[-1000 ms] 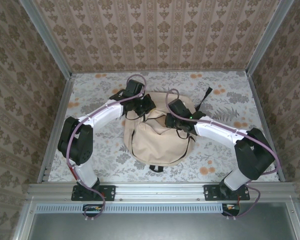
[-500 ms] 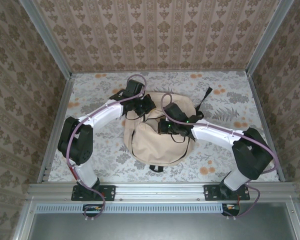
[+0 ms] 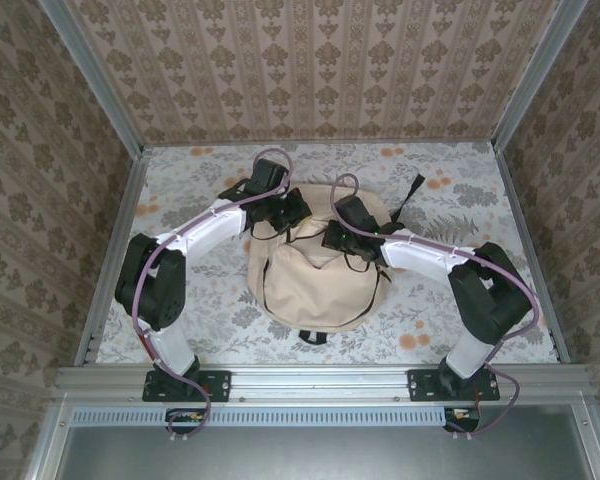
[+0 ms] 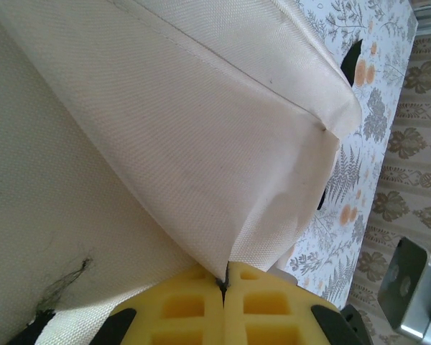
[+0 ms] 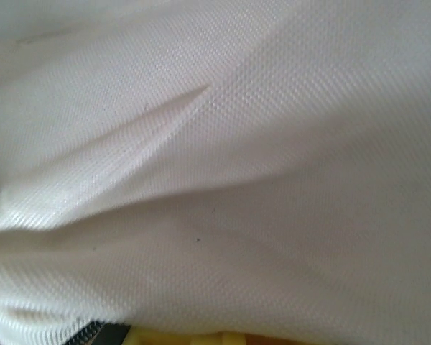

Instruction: Pack the student bag

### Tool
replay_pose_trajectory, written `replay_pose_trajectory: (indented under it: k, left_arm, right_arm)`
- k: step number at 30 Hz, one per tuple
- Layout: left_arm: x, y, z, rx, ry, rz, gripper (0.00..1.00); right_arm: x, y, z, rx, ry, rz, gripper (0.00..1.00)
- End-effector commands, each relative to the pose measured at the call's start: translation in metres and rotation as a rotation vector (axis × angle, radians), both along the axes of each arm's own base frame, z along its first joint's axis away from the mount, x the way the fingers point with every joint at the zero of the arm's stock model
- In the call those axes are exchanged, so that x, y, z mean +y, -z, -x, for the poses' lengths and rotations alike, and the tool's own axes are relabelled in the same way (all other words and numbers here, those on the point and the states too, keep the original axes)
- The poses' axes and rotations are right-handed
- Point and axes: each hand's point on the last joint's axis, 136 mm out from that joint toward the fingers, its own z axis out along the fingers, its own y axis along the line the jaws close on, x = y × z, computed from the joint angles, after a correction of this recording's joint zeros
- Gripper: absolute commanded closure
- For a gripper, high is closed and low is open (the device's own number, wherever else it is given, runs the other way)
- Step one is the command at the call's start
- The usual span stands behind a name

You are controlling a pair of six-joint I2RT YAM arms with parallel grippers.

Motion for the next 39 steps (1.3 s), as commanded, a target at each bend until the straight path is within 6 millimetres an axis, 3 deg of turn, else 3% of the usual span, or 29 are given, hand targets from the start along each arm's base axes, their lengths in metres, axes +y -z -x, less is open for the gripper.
replay_pose_trajectory:
  k: [1,7,11,14,16,18,22,25,31,39]
  left_arm:
    - [0.0,-0.015,0.002,-0.026,0.026,0.031,1.0]
    - [0.002,-0.016,0.002,-0.025,0.024,0.031,1.0]
    - [0.007,-0.019,0.004,-0.029,0.03,0.023,0.82]
    - [0.018,-0.022,0.008,-0.045,0.014,-0.005,0.6]
    - [0.03,-0.024,0.014,-0.054,-0.005,-0.032,0.46]
    - [0.045,-0.023,0.02,-0.055,-0.017,-0.064,0.4]
    - [0.091,-0.009,0.038,-0.04,-0.073,-0.188,0.32]
    - [0.138,0.008,0.06,-0.009,-0.135,-0.335,0.25]
    - [0.245,0.039,0.115,0.118,-0.376,-0.544,0.12]
    - [0.334,0.054,0.171,0.238,-0.594,-0.736,0.0]
  right_arm:
    - [0.015,-0.023,-0.027,-0.1,0.019,-0.082,0.95]
    - [0.005,-0.031,-0.011,-0.121,0.008,-0.085,0.89]
    - [-0.007,-0.041,0.017,-0.094,-0.038,-0.069,0.76]
    - [-0.02,-0.048,0.04,-0.081,-0.074,-0.033,0.63]
    - [-0.034,-0.057,0.052,-0.088,-0.084,0.019,0.5]
    - [-0.046,-0.063,0.059,-0.092,-0.095,0.068,0.35]
    - [-0.061,-0.07,0.067,-0.1,-0.123,0.141,0.11]
    - [-0.066,-0.072,0.069,-0.097,-0.131,0.171,0.04]
    - [-0.064,-0.071,0.068,-0.083,-0.131,0.153,0.0]
    - [-0.056,-0.069,0.063,-0.048,-0.14,0.137,0.01]
